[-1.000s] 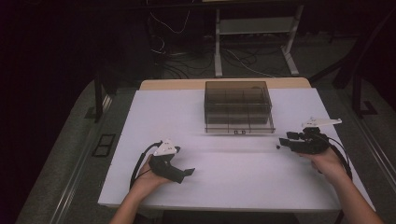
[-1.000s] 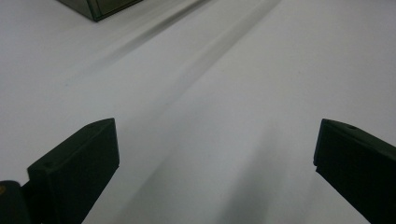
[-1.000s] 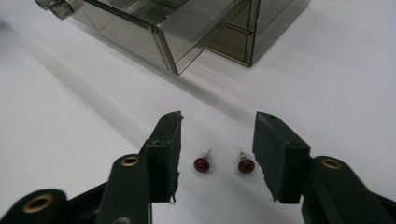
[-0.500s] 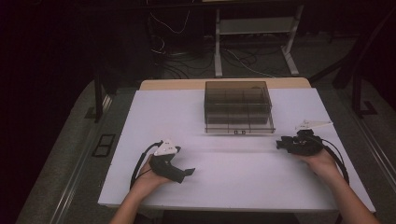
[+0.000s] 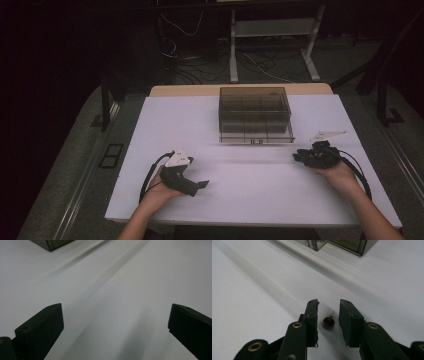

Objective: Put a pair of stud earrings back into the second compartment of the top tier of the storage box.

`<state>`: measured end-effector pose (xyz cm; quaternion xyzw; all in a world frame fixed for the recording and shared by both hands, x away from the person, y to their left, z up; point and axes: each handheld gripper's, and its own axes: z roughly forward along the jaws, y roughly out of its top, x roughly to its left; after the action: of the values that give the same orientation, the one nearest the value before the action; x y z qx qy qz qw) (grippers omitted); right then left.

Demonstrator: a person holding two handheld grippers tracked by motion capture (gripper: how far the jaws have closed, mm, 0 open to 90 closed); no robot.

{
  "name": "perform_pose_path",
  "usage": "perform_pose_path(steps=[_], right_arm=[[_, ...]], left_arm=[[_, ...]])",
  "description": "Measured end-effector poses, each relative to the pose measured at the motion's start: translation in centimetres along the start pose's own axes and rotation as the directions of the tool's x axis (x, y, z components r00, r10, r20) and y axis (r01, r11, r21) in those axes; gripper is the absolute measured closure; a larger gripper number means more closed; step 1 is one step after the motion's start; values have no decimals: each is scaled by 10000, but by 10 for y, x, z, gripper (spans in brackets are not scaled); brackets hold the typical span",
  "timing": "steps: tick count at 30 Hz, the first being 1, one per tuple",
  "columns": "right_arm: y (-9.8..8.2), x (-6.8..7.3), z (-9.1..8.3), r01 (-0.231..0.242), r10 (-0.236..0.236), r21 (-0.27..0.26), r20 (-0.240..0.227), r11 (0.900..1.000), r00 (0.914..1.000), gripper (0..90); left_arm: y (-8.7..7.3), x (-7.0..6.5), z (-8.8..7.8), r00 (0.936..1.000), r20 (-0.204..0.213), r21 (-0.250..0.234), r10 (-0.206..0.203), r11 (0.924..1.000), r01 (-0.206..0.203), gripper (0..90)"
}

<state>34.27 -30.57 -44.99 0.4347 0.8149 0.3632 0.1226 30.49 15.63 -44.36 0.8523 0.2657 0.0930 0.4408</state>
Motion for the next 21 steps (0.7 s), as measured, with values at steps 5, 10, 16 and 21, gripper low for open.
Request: perform_pose_path(steps=[5,10,16,21], right_arm=[[-1,1,2,215,-217,121,216,9997,9995,688],[-2,3,2,371,-375,110,353,9993,9987,705],[-3,5,2,529,-533,102,481,9985,9974,726],[-3,6,3,592,-596,95,471,9982,9971,758]], left_arm=[[0,0,0,10000,-2,-16,-44,10000,44,0],[0,0,-1,10000,4,-17,-59,10000,59,0],[0,-1,0,10000,18,-8,-35,10000,35,0],[0,0,0,10000,14,18,-2,10000,2,0]])
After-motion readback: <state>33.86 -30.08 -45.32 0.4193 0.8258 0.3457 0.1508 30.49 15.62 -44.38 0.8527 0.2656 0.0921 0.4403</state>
